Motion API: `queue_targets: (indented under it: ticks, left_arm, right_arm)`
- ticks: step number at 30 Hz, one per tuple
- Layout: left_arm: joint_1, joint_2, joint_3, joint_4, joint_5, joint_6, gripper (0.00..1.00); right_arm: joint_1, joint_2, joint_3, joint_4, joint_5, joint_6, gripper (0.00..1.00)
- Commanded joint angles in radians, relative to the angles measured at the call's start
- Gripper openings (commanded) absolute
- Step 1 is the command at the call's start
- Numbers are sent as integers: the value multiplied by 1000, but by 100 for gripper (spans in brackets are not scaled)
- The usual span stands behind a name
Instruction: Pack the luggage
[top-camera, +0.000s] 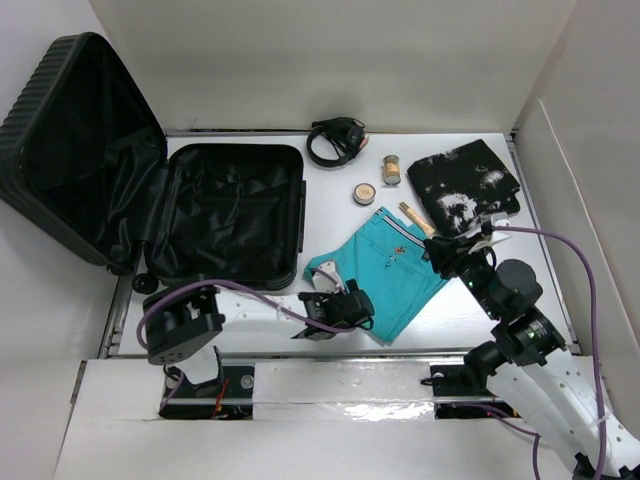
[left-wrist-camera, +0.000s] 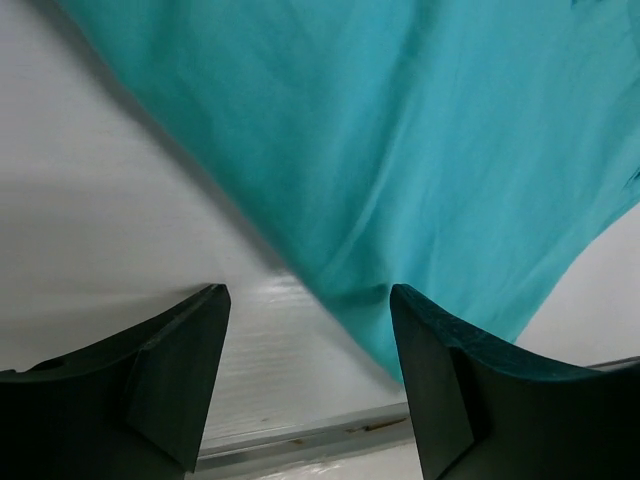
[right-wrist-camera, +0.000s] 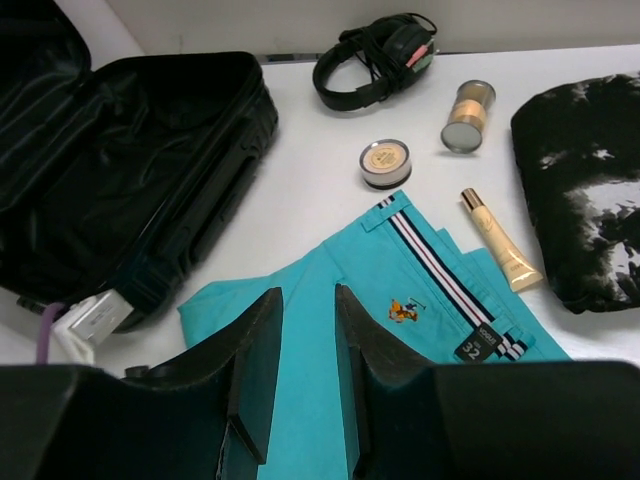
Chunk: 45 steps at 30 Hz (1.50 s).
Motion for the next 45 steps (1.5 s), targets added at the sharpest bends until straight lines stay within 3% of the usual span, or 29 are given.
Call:
queue_targets:
  ticks: [1,7,13,14,16,17,20,25,30,36,40,45]
  left_arm:
    - [22,86,76,-42,-52,-78,62]
    - [23,217,164,-143,-81,-85,60]
    - [32,251,125,-133,-83,-102,49]
    - [32,243,119,-127,-102,-96,38]
    - [44,232,101,-111,-129,-76,29]
    - [44,229,95,-100,-144,-57,18]
    - [64,212,70,-64,-166,19,0]
    - [73,166,108,-96,-221,146,0]
    - [113,76,265,-157,-273,448,0]
    - [285,-90,398,-107,-82,791,0]
    - [410,-171,482,-143,37,911,0]
    - [692,-202,587,-225,172,1013,0]
  right_arm:
    - [-8,-24,-2,34,-63,-17,34]
    - [-8,-35,-11,58,-66,-17,33]
    - [-8,-23,-8,66,-95,-17,33]
    - [-8,-21,-8,68,-96,-17,33]
    - [-8,-23,-8,71,-106,-17,32]
    - [-8,-23,-7,71,-107,-17,32]
    - [-8,-21,1,69,-115,-17,30]
    - [-8,-17,7,74,-138,-17,28]
    - [-8,-6,10,88,-153,-15,22]
    - [-8,-30,35,60,-135,-28,22]
    - [-8,-43,24,78,-124,-20,22]
    - [-8,-70,32,40,-100,-26,22]
